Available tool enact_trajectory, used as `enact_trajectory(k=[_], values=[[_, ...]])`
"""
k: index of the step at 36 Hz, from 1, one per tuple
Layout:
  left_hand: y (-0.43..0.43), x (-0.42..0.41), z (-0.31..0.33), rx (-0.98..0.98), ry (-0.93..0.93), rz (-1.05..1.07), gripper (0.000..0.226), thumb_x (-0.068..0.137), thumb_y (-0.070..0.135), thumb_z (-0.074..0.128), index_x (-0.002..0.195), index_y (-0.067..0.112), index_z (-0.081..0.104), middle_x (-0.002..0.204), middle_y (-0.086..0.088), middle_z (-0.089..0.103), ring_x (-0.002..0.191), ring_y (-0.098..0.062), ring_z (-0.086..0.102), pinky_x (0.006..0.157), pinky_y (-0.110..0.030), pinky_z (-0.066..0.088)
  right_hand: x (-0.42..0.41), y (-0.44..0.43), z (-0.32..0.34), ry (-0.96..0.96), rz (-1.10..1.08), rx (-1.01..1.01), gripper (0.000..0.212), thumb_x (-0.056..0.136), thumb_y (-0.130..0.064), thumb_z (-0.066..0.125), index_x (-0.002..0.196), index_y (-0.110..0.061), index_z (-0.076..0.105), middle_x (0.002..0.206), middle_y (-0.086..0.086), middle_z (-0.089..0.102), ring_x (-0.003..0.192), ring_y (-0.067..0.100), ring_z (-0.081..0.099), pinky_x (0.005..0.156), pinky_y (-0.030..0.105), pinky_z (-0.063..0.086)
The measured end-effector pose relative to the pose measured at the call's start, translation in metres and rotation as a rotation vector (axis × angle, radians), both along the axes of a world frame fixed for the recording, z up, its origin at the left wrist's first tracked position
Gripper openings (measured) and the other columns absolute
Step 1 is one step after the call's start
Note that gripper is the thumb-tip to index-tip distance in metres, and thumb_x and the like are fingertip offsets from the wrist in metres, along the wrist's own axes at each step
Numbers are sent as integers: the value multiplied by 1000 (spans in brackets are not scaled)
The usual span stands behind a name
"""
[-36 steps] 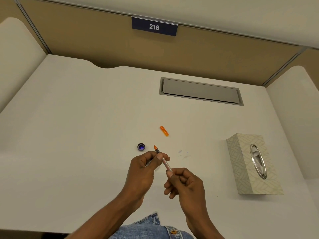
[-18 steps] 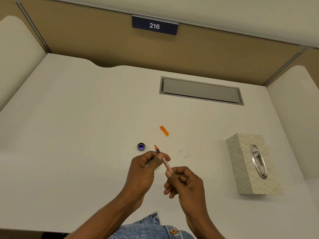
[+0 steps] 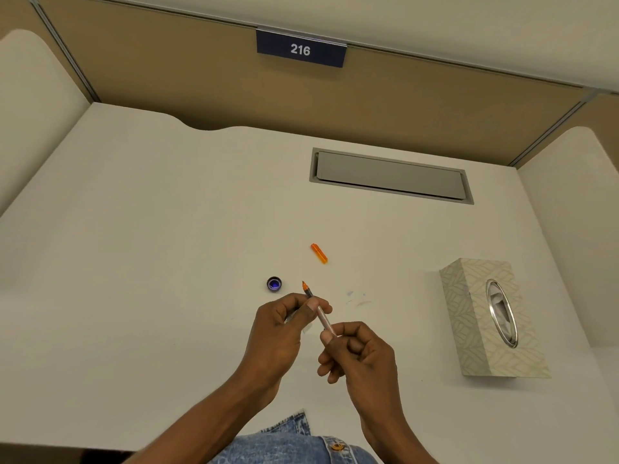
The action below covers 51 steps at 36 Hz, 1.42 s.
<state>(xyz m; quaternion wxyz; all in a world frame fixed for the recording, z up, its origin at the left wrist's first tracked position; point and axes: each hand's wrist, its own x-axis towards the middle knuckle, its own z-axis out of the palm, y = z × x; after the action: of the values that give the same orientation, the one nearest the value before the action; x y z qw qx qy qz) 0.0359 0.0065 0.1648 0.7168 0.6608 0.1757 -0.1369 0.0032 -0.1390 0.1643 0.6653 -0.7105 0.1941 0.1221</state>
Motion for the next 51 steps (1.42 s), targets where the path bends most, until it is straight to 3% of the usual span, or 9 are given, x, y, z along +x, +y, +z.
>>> enact_trajectory(k=[7,18,29,42,51], values=[[0,1,0,-4,7,-4,26,104,29,61,94,25,84,106,13,83,109,1,72,99,-25,49,0,-1,0,6,26,16,14,101,-21,70,96,-9,77,70,16,76,59,28,69,57,30,57],[-2,2,-3,32,9,-13,26,104,31,61,93,28,84,104,14,83,113,-9,73,106,-34,50,3,0,3,8,9,22,12,95,-20,77,105,-13,75,74,15,79,61,29,72,59,34,58],[-2,3,-3,34,13,-34,26,105,30,60,95,26,84,107,14,82,116,-9,72,111,-38,50,4,0,3,2,31,27,12,100,-20,71,97,-10,76,72,16,77,58,27,69,57,30,57],[-1,3,-2,24,8,-53,28,107,29,57,96,25,83,106,16,82,109,3,71,95,-22,47,3,0,1,30,96,30,25,108,-23,57,101,-12,78,72,17,77,58,29,70,55,30,57],[-1,3,-2,32,7,-41,28,107,28,57,97,25,83,105,14,82,112,-4,72,101,-28,49,3,4,5,34,51,53,15,100,-26,70,104,-15,79,76,16,79,61,28,70,58,34,57]])
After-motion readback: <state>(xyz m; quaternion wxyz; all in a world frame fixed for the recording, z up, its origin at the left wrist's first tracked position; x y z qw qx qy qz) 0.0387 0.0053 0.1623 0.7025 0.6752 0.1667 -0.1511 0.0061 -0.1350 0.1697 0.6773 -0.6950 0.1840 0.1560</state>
